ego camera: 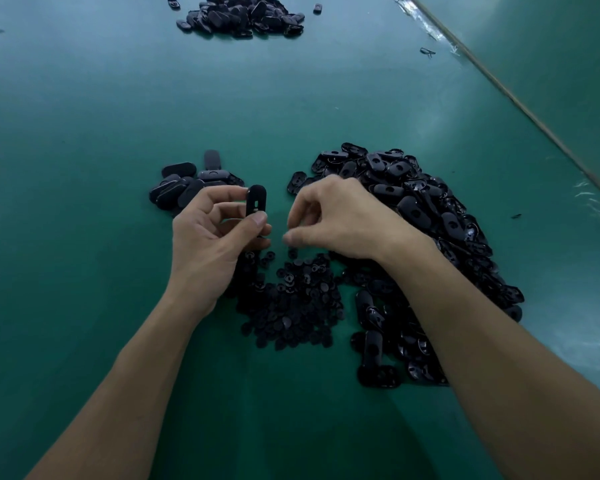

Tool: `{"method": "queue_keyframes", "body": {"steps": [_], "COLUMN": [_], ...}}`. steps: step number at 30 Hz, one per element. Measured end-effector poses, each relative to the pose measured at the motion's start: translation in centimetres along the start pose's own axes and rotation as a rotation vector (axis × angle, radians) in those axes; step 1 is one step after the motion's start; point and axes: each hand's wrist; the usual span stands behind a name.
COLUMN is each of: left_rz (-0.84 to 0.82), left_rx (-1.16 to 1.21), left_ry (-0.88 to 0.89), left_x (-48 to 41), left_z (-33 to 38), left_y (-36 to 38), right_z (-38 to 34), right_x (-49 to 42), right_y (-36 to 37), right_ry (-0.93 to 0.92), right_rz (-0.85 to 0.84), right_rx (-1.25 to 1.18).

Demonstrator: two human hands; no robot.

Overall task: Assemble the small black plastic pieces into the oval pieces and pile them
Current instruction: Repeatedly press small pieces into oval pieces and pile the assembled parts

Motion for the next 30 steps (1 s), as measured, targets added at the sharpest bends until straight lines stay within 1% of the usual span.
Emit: {"method": "queue_keyframes", "body": {"steps": [1,3,7,20,23,30], "left_rz": [0.003,0.004,0.009,0.015,0.018,0.023], "left_rx": [-0.002,-0.006,-0.008,-0.014,-0.012,-0.011], "left_ry": [0.002,0.005,0.001,-0.014,-0.017,-0.025], "left_x": [0.0,0.0,0.0,0.1,0.1,0.1], "left_z": [0.0,0.0,0.0,0.4,0.3,0.3], "left_y": [0.0,-0.1,0.0,0.3,0.3,0.2], "right_z": [-0.3,-0.7,-0.9,-0.9,-0.9,-1.0], "right_x": [0.1,0.3,0.4,0.7,0.9,1.1], "right_y": [-0.1,-0.2,0.2,0.9,0.9,0.5], "right_ry": [0.004,0.016,0.052,0.041,0.059,0.105], "right_rz": [-0.077,-0.17,-0.21,-0.183,-0.217,-0.208], "right_rx": [0.03,0.105,0.212,0.228,0.207,0.203]}}
Point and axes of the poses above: each hand's wrist, its own x-axis away from the middle knuckle, its own y-axis out of the palm, z = x × y, and after that the axes turned 4 degrees about y, right-handed
